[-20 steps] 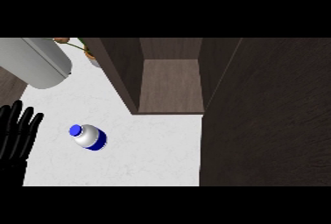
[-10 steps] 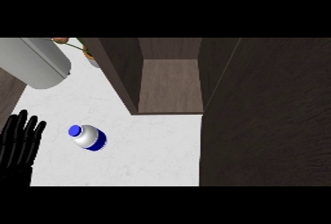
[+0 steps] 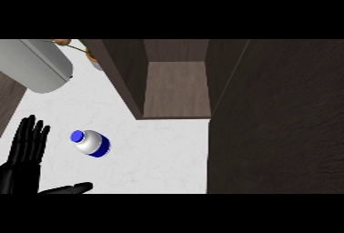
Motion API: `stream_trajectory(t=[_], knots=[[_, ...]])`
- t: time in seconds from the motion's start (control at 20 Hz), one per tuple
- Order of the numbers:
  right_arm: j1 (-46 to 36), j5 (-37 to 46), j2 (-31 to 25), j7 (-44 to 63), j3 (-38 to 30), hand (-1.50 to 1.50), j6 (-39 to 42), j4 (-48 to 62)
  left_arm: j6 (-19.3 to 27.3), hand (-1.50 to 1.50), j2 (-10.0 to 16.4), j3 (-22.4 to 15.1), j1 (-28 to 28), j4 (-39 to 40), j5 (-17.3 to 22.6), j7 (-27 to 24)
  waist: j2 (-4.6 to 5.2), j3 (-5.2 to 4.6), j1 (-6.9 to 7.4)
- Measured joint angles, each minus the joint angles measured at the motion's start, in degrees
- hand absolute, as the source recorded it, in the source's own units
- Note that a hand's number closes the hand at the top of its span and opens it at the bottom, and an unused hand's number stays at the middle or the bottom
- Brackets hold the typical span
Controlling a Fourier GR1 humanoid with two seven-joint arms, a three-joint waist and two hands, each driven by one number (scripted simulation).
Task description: Pick up the bottled water, place it into the cabinet and close the cabinet
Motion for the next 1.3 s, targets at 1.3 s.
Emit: stream_trajectory(t=[1.3], knots=[[12.6, 0.83, -1.74, -9.99, -1.39, -1.5, 6.45, -1.8, -5.78, -1.5, 3.16, 10.19, -18.29, 57.81, 1.53, -34.64, 0.16, -0.06, -0.49]])
